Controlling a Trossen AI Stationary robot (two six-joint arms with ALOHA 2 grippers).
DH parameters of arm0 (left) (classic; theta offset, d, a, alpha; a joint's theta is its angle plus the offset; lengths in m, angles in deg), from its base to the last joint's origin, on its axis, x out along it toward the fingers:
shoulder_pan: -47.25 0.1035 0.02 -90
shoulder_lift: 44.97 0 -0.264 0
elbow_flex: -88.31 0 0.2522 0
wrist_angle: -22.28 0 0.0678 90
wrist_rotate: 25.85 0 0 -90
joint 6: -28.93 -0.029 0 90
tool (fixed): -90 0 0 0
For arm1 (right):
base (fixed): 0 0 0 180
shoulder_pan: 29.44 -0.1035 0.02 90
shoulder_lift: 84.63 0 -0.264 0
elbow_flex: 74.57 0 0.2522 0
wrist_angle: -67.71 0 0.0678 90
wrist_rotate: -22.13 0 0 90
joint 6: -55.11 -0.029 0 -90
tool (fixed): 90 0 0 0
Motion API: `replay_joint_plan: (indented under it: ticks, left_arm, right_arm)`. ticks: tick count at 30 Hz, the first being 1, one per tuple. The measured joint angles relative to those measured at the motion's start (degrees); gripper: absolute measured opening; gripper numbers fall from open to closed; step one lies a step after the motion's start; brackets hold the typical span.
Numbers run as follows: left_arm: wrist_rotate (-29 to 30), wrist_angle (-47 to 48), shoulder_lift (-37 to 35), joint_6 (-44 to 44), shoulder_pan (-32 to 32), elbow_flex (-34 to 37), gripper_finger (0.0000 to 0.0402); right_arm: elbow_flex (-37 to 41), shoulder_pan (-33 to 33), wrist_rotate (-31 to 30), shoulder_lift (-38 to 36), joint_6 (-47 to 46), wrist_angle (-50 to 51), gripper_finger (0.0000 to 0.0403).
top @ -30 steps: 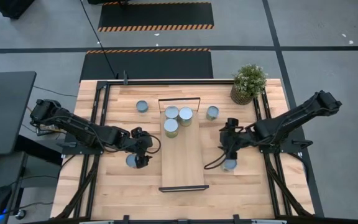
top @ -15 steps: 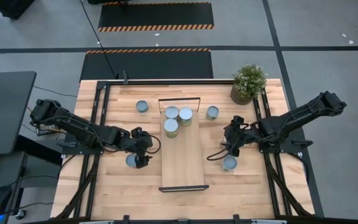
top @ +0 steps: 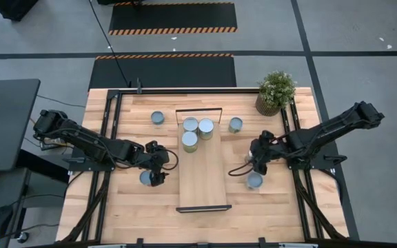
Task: Pick and place cans onto a shelf
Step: Put the canned peaches on the shelf
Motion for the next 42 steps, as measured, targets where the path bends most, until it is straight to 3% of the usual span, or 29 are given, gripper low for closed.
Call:
replay_joint_plan:
  ticks: [10, 26, 30, 42]
  left_arm:
    - [0.0, 0.0, 0.0, 0.0, 0.1, 0.0, 0.0389]
    - [0.0, -1.0, 0.0, 0.0, 0.1, 0.0, 0.0389]
    - [0.0, -1.3, 0.0, 0.0, 0.2, 0.0, 0.0389]
    - [0.1, -1.5, 0.0, -0.1, 0.2, 0.0, 0.0389]
  right_arm:
    - [-0.2, 1.6, 3.2, 4.5, 2.0, -0.9, 0.0324]
    - [-8.5, 7.3, 2.2, 5.3, 21.1, -12.4, 0.0327]
    - [-11.5, 8.8, 5.9, 8.9, 25.8, -17.7, 0.0327]
    - [-24.5, 9.4, 9.1, 24.9, 35.5, -17.9, 0.0328]
